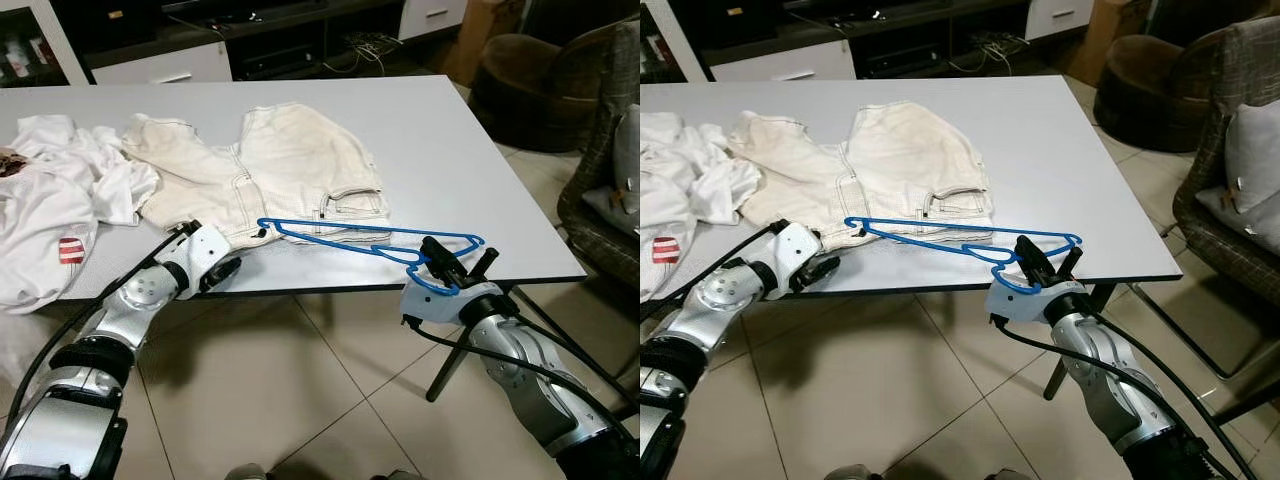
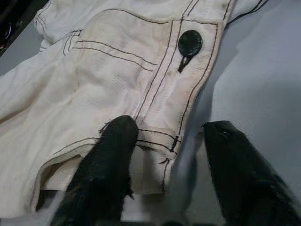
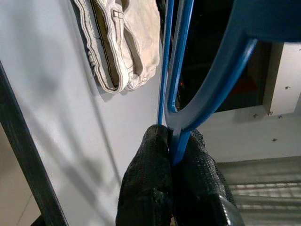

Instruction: Hang hanger

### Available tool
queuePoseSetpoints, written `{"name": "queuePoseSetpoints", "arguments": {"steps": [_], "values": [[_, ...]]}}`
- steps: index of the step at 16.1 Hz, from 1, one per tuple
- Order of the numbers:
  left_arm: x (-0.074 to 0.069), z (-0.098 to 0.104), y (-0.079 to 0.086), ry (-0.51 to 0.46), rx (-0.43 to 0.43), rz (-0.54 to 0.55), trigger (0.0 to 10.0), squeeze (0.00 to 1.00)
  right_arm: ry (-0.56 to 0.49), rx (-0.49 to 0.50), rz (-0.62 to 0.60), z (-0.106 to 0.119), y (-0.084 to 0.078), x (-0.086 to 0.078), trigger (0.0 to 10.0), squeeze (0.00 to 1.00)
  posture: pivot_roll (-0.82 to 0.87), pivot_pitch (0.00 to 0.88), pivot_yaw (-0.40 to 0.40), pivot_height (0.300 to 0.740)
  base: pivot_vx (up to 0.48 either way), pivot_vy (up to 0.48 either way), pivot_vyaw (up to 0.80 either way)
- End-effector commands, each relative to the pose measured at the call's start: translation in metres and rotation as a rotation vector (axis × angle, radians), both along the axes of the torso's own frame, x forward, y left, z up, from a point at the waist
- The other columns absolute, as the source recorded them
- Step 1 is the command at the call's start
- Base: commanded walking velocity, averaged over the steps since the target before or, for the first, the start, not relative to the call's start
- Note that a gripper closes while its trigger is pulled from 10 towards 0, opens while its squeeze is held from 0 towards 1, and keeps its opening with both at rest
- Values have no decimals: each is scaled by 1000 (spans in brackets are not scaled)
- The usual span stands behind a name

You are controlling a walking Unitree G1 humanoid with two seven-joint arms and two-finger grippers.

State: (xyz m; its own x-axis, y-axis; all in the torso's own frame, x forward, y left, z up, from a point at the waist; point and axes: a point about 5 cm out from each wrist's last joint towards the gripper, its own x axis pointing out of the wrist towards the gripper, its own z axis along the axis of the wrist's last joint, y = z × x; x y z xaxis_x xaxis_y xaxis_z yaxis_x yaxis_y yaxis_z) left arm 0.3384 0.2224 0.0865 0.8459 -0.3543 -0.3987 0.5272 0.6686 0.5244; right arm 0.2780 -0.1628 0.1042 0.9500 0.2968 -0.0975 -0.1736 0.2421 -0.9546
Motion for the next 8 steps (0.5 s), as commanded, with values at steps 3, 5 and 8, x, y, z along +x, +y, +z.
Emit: {"name": "queuePoseSetpoints", "arguments": {"steps": [3, 5, 8], "values": [[5, 3, -4, -37, -29, 27, 0, 0, -19, -6, 4, 7, -2, 1, 10000, 0, -13, 23, 50, 740, 0, 0, 0], [7, 6, -5, -70, -37, 35, 0, 0, -20, -6, -1, 7, -3, 1, 10000, 0, -18, 24, 53, 740, 0, 0, 0], [9, 12, -4, -95, -58, 25, 0, 0, -16, -2, -5, 5, -3, -1, 10000, 0, -20, 21, 58, 740, 0, 0, 0]]}}
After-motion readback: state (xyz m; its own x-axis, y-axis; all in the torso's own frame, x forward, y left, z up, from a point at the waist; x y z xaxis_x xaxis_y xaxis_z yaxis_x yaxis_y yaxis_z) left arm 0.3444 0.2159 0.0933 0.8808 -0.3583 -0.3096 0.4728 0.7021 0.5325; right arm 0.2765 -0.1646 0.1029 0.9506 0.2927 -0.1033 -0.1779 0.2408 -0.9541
